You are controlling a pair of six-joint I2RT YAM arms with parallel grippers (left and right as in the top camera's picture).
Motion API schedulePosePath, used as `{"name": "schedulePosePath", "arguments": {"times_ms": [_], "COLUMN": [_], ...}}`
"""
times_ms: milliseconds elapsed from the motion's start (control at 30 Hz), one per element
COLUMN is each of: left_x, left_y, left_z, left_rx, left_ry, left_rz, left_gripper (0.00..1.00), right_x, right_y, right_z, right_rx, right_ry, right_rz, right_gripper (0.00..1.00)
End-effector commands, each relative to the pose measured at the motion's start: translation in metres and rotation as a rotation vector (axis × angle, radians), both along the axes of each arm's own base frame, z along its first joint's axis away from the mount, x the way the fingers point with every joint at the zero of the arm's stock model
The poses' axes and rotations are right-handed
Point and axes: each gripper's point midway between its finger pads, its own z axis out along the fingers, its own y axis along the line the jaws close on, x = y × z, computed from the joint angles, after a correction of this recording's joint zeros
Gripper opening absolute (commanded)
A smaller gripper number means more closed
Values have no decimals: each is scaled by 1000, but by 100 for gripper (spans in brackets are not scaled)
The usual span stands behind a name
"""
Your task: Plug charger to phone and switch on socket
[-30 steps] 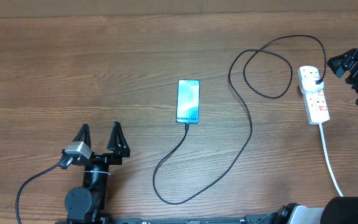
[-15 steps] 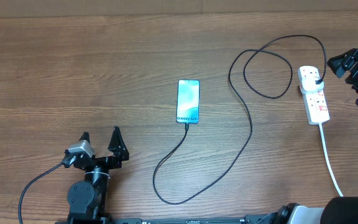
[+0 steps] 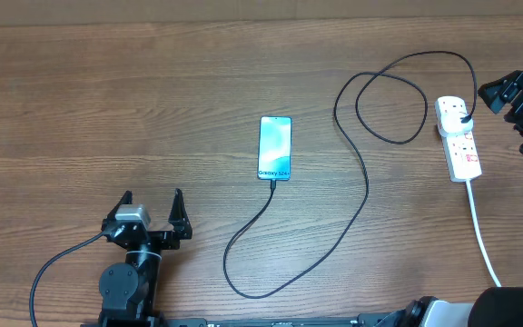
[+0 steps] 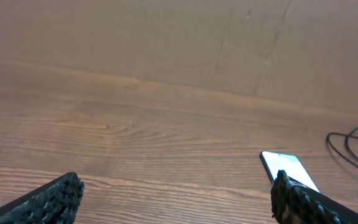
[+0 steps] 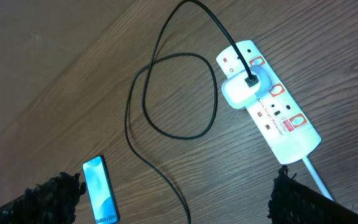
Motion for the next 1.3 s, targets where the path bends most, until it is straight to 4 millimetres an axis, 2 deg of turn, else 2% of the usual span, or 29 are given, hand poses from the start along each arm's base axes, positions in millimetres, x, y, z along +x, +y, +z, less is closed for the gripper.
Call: {"name": "schedulePosePath", "arguments": {"times_ms": [0,1267], "left_x": [-1,0], "left_y": [-2,-2], "left_z": [1,1], "left_rx": [65,90], "left_ry": [-10,-14], "left_rz": [-20,-25], "left_gripper": [100,99], "right_x": [2,2], "right_y": [0,0], "right_z": [4,4], "right_rx": [-8,-8], "right_ry": [-10,-11], "right_rz": [6,6], "right_gripper": [100,100]}}
